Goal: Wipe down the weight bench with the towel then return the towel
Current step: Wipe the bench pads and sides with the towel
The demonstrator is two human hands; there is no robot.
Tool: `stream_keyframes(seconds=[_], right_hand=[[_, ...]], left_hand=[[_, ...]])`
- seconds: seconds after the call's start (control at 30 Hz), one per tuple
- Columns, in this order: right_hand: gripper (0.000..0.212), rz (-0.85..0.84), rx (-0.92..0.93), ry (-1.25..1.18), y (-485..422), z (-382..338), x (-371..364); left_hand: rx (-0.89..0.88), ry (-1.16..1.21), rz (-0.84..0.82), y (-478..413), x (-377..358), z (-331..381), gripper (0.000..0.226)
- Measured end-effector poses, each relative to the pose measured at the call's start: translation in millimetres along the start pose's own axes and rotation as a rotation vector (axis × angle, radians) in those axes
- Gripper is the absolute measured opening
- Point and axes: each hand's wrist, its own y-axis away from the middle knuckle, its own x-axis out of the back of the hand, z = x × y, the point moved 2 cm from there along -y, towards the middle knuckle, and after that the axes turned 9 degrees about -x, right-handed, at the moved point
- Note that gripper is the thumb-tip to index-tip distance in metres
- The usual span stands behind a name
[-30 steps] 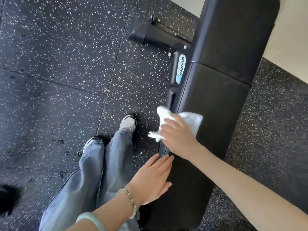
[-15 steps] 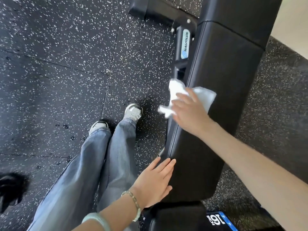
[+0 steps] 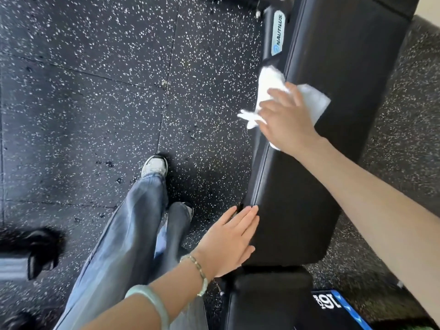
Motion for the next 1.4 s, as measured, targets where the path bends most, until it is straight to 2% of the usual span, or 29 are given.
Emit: stream_keyframes(seconds=[0.1, 0.23, 0.4, 0.5, 0.63, 0.77, 0.93, 1.0, 1.07, 1.2, 1.33, 1.4], right_hand=[[0.019, -0.006, 0.105, -0.004, 51, -33, -21], [0.011, -0.129, 0.215, -0.118, 125, -77, -50], [0.029, -0.084, 0.309, 0.056, 127, -68, -55], [0.029, 0.028, 0.203, 0.073, 91, -43, -44], [0.027, 0.051, 0.060, -0.010, 84, -49, -37], [0.011, -0.009, 0.173, -0.104, 154, -92, -69], [0.020, -0.088, 0.263, -0.075, 180, -102, -80], [0.022, -0.041, 0.241, -0.027, 162, -88, -70], [0.025, 0.056, 0.139, 0.002, 131, -72, -61], [0.035, 0.073, -0.049, -0.069, 92, -63, -51], [0.025, 0.068, 0.057, -0.089, 148, -93, -71], [0.019, 0.005, 0.105, -0.115, 186, -115, -84]], left_hand=[[0.019, -0.015, -0.012, 4, -6, 7, 0.063], [0.012, -0.018, -0.003, 11, -22, 28, 0.063], [0.071, -0.014, -0.016, 23, -38, 51, 0.064], [0.103, -0.007, -0.021, 26, -41, 59, 0.065], [0.123, -0.009, -0.015, 32, -48, 66, 0.065], [0.092, -0.017, -0.010, 44, -58, 75, 0.063], [0.102, -0.020, 0.008, 50, -66, 81, 0.064], [0.104, 0.004, 0.009, 50, -69, 84, 0.064], [0.105, 0.019, 0.019, 51, -71, 84, 0.064], [0.110, 0.026, 0.047, 53, -72, 82, 0.063], [0.086, 0.033, 0.048, 56, -77, 84, 0.063], [0.083, 0.029, 0.060, 59, -78, 83, 0.062]])
